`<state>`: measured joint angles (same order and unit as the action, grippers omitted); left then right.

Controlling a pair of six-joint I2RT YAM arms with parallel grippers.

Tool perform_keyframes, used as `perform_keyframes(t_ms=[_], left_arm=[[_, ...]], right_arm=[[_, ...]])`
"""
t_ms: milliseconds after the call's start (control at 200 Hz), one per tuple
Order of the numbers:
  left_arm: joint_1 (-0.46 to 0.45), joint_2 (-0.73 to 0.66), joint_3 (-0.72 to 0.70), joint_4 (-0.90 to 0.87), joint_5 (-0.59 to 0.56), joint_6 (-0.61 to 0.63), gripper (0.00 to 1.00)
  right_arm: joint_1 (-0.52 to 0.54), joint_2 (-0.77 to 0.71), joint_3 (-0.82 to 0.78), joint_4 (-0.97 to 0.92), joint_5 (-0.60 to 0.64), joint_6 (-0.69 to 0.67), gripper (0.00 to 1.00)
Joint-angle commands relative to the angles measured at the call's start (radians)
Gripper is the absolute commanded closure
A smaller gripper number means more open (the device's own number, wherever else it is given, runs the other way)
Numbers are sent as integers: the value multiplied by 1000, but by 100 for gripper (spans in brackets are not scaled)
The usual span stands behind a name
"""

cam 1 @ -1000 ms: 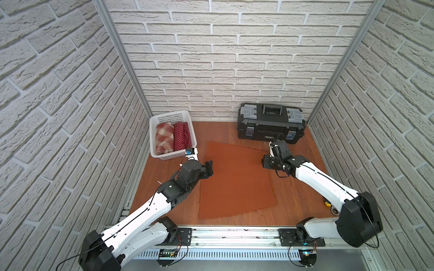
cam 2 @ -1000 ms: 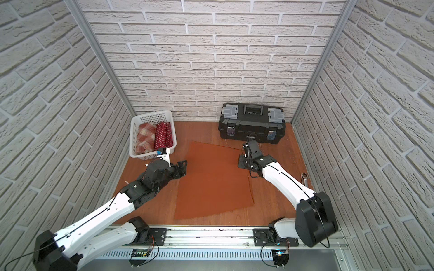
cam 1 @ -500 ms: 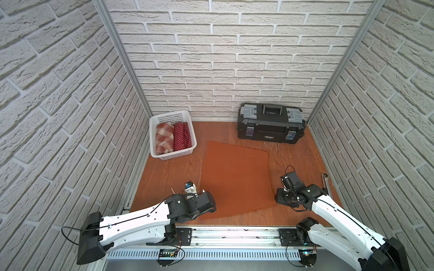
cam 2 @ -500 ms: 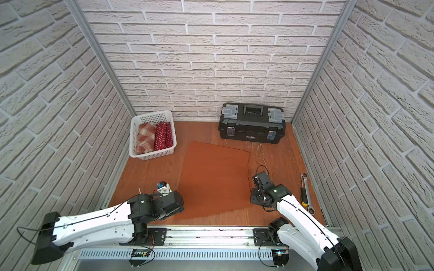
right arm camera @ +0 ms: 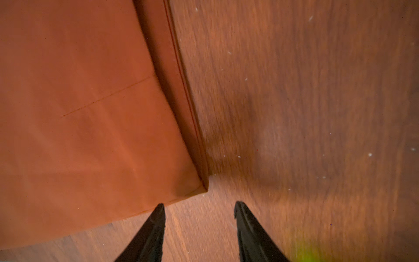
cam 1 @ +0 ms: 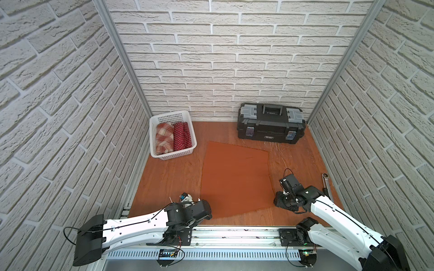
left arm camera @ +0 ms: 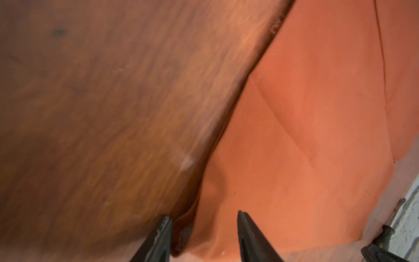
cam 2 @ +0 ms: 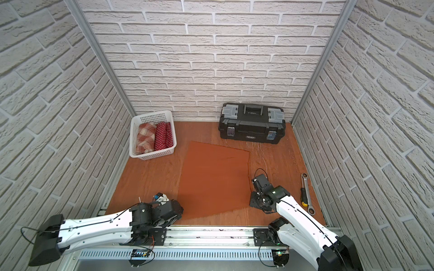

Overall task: Roll up the skirts
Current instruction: Fold the skirt at the center of the board.

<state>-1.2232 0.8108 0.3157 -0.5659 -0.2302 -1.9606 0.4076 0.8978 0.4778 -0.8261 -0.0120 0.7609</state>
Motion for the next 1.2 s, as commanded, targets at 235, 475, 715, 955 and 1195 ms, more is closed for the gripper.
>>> perform_keyframes(t_ms=[235, 475, 715, 955, 1195], left_arm=[[0, 9, 3, -109, 61, 20, 60], [-2, 17, -40, -6, 40, 25, 81], [4, 42, -46, 38, 23, 53, 100], [28, 4, -33, 1, 3, 94, 100], [111, 49, 142, -103, -18, 287, 100]], right_arm=[[25, -7, 9, -32, 0, 49, 51], [27, 44, 1, 35, 62, 74, 50], [27, 173, -5, 157, 58, 81, 62], [27, 132, -28, 143, 90, 80, 92], [27, 61, 13, 83, 77, 73, 98]])
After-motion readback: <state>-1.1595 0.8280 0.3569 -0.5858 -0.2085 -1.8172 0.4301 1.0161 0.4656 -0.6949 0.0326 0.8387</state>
